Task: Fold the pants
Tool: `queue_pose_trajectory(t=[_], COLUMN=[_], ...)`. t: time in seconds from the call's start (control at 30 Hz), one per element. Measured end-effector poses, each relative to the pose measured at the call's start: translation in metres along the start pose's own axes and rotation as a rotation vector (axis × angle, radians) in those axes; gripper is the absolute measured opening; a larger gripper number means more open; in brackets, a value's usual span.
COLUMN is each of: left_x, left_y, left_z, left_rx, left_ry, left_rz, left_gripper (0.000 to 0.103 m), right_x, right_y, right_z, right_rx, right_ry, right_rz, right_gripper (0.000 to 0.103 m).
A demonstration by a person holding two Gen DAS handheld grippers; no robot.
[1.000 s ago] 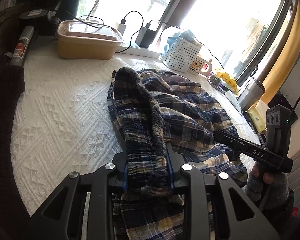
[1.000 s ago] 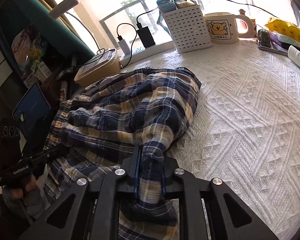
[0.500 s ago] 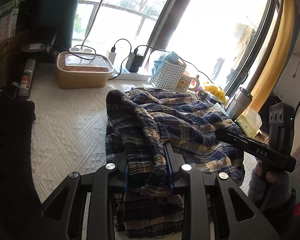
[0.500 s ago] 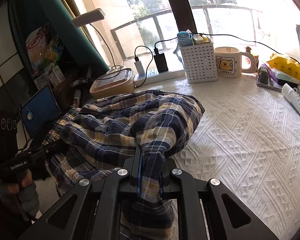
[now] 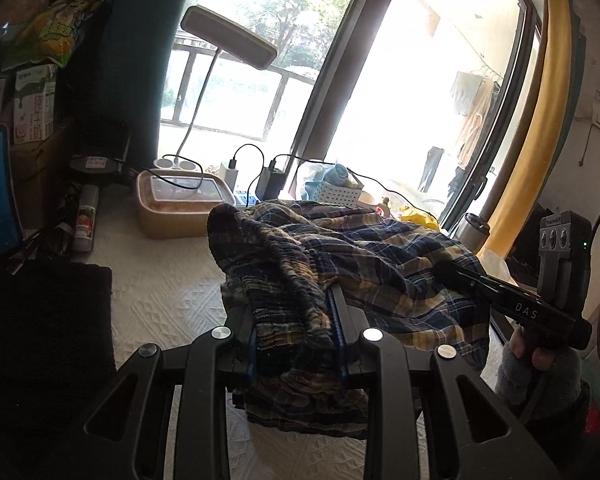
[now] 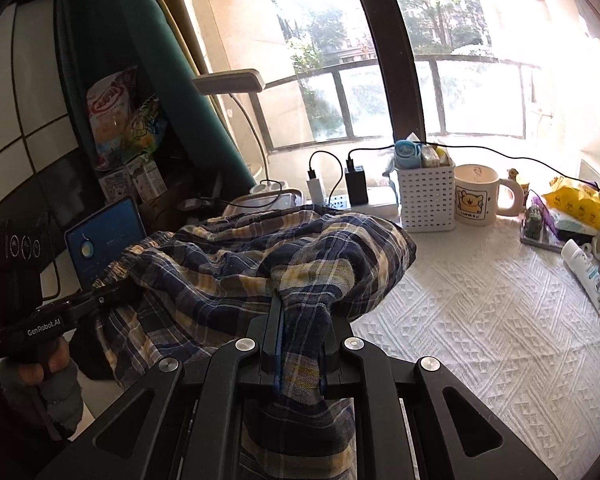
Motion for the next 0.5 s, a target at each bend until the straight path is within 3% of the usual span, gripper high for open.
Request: queue_pose_trajectory(t=[0.23, 0.37, 0.5], left_x=[0.008, -0.002, -0.02], left_y=[-0.008, -0.019, -0.025], left_z=[-0.029, -0.024, 0.0], left_rx=[0.035, 0.033, 0.018], left_ry=[0.049, 0.022, -0.04], left_rz=[0.017, -0.009, -0.041], left_gripper=[0.026, 0.026, 0.026], right_x=[0.013, 0.015, 0.008], right_y=[-0.031, -0.042, -0.027], right_z=[-0.003, 0.001, 0.018], right_rx=[0.044, 0.032, -0.002], right_ry=[0.034, 0.038, 0.003], right_rz=[-0.042, -0.07, -0.059], right_gripper=[0.012, 0.011, 0.01])
Point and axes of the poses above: each gripper's, at about its wrist camera, not at the fingertips, and z roughly the way its jaws point, y to its right, x to its top, the point moved 5 cm from there along z, roughly the way its jaws point, and after that the axes turned 2 degrees about x, right-handed, at the moved point
